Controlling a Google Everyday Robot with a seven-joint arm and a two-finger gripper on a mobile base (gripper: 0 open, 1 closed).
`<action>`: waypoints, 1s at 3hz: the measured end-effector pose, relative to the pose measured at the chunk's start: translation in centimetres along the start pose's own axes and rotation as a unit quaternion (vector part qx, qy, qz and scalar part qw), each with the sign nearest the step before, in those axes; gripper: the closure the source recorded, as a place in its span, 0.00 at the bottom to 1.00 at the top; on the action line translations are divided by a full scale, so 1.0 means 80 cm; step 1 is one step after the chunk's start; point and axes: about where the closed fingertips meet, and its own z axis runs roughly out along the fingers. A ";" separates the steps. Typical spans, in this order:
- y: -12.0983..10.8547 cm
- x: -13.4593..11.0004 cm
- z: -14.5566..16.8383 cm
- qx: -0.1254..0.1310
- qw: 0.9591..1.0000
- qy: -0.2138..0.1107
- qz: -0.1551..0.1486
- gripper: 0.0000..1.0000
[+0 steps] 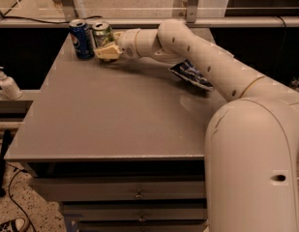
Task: Move green can near pepsi can
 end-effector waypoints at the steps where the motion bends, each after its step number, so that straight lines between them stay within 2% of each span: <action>1: 0.002 0.002 0.003 -0.004 1.000 0.000 0.005 0.12; 2: 0.005 0.002 0.005 -0.008 1.000 0.000 0.007 0.00; 3: 0.006 0.000 0.001 -0.008 1.000 0.000 0.006 0.00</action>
Offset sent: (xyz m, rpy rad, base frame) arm -0.0018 -0.0011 -0.0014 0.0049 0.0191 0.0110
